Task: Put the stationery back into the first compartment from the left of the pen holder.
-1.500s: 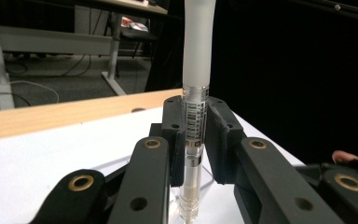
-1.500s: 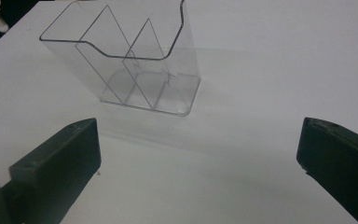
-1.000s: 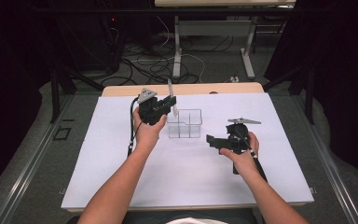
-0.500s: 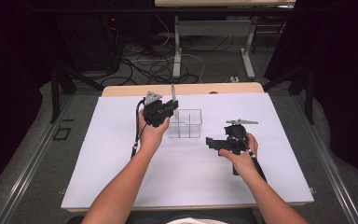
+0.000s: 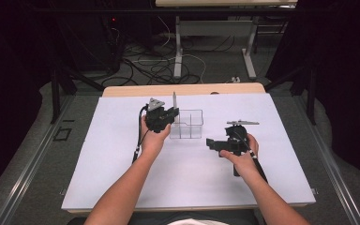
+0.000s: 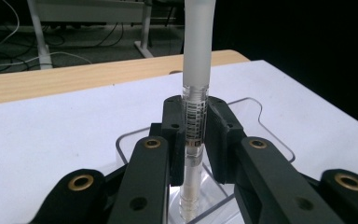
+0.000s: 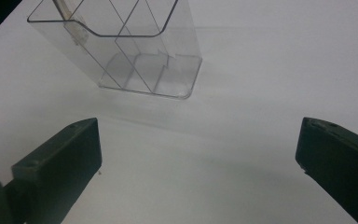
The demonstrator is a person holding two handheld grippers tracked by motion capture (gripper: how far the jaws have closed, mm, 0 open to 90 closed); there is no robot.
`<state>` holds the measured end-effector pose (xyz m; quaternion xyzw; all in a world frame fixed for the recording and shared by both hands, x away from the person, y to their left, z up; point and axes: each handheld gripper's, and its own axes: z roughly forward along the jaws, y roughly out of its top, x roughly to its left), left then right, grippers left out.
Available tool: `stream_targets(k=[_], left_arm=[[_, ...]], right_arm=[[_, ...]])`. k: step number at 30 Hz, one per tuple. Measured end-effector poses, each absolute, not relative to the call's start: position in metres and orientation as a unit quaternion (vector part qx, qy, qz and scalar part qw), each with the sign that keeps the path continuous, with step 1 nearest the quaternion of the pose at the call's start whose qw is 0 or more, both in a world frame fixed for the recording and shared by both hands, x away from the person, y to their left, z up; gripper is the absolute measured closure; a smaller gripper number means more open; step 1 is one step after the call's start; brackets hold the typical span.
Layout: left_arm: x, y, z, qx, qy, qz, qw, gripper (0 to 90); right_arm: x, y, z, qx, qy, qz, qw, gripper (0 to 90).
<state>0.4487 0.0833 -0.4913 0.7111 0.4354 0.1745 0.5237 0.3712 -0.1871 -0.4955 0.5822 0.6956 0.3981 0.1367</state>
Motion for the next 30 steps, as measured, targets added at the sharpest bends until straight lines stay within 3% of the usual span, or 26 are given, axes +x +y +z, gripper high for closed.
stream_targets(k=[18, 30], left_arm=[[0.444, 0.084, -0.5, 0.715, 0.441, 0.166, 0.516, 78.3], [0.435, 0.093, -0.486, 0.697, 0.444, 0.155, 0.542, 59.5]], right_arm=[[0.371, -0.186, -0.497, 0.583, 0.699, 0.395, 0.127, 1.1], [0.371, -0.188, -0.498, 0.585, 0.697, 0.394, 0.128, 1.8]])
